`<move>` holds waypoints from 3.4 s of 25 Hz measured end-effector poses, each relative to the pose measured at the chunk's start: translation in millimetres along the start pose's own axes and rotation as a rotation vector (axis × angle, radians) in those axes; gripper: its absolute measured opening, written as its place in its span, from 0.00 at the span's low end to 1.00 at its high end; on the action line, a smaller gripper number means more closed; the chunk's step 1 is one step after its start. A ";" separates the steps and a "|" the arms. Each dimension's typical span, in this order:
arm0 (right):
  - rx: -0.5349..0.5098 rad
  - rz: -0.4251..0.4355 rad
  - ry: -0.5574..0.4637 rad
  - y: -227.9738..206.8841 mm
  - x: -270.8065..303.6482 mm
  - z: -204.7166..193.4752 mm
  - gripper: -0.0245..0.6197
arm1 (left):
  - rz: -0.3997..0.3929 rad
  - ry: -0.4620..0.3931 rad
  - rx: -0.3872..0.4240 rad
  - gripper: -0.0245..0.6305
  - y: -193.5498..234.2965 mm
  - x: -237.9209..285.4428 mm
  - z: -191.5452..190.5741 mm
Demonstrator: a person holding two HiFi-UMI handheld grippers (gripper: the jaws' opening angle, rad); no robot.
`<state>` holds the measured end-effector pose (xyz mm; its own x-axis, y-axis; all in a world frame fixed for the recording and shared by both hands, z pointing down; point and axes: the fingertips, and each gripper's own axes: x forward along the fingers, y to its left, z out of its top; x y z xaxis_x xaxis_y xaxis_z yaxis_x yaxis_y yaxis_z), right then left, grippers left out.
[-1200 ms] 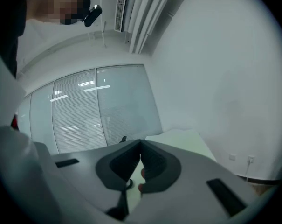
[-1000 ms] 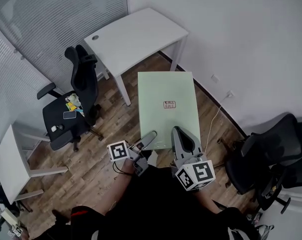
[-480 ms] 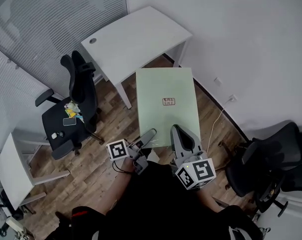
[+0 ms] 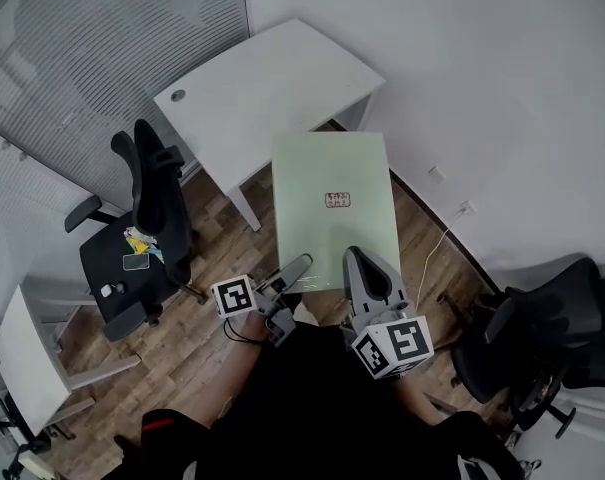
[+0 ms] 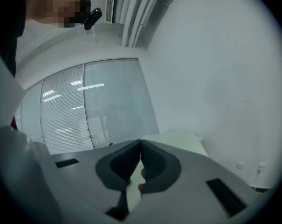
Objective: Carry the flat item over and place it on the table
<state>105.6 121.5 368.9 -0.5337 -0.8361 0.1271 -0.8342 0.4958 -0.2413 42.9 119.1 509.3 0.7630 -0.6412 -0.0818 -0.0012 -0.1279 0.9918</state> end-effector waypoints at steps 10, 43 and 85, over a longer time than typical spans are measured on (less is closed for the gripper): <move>-0.026 0.038 -0.005 -0.9 22.0 9.7 0.04 | 0.000 -0.023 0.012 0.47 0.0 10.7 20.8; -0.020 0.325 0.092 -99.5 209.4 50.1 0.04 | 0.104 -0.325 0.003 0.47 33.4 114.7 160.5; -0.124 0.585 0.248 -195.6 420.9 80.2 0.04 | 0.233 -0.677 -0.020 0.47 115.0 217.6 345.4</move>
<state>55.3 -346.3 392.5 -0.9089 -0.3476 0.2305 -0.3976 0.8891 -0.2270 -14.4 -296.5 571.6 0.1754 -0.9798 0.0959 -0.0985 0.0795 0.9920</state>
